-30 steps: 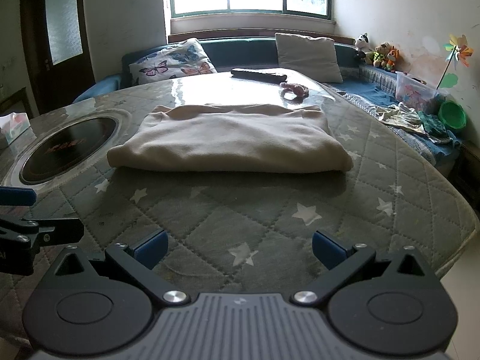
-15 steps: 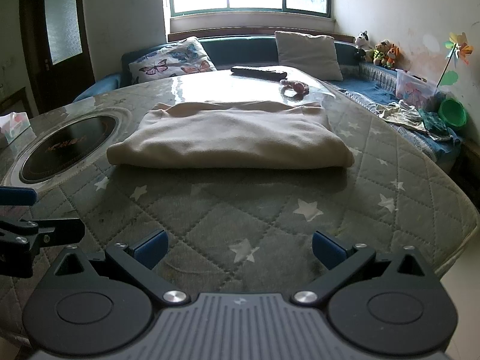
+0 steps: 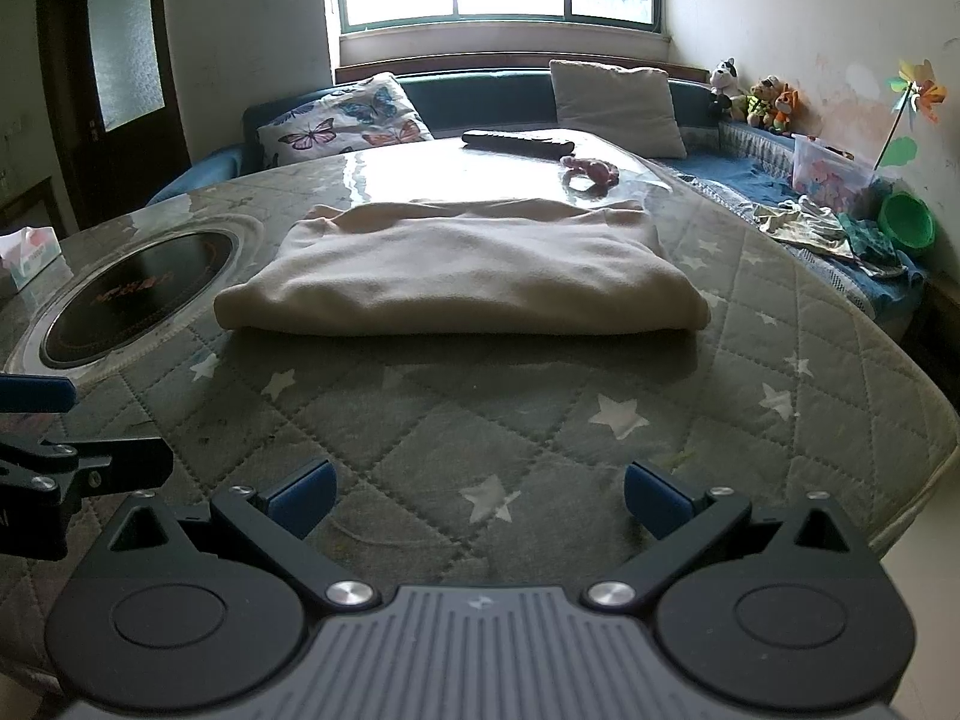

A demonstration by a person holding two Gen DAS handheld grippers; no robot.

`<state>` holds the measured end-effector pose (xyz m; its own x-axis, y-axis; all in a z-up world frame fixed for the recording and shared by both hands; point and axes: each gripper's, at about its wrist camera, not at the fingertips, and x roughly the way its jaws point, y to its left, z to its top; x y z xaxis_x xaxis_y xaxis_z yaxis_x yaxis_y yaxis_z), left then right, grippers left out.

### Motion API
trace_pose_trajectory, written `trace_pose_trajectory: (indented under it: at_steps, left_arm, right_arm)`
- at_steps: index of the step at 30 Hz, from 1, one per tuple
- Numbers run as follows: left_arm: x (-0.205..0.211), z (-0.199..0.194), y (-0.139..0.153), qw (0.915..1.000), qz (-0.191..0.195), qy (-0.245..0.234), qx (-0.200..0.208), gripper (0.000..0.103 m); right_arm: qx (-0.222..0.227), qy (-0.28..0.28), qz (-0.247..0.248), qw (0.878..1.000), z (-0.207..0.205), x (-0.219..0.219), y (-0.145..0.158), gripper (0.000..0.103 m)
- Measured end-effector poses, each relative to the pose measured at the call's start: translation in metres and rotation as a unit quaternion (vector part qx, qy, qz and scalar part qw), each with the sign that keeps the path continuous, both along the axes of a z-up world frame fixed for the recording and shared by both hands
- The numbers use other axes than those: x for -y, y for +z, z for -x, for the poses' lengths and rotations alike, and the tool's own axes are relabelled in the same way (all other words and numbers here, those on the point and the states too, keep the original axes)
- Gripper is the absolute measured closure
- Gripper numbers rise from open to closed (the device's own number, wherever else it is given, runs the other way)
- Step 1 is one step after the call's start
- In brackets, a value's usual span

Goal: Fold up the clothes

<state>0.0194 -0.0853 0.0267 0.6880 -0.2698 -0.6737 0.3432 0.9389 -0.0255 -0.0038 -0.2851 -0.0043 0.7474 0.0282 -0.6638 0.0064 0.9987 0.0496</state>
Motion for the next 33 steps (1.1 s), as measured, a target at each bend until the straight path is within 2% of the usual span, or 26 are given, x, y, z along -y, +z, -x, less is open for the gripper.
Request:
trace_pose_trajectory:
  at_steps: [33]
  left_arm:
    - [0.0048, -0.0072, 0.0001, 0.9999, 0.003, -0.013, 0.006, 0.0]
  right_arm:
    - [-0.002, -0.001, 0.001, 1.0, -0.007, -0.0008, -0.0009, 0.0]
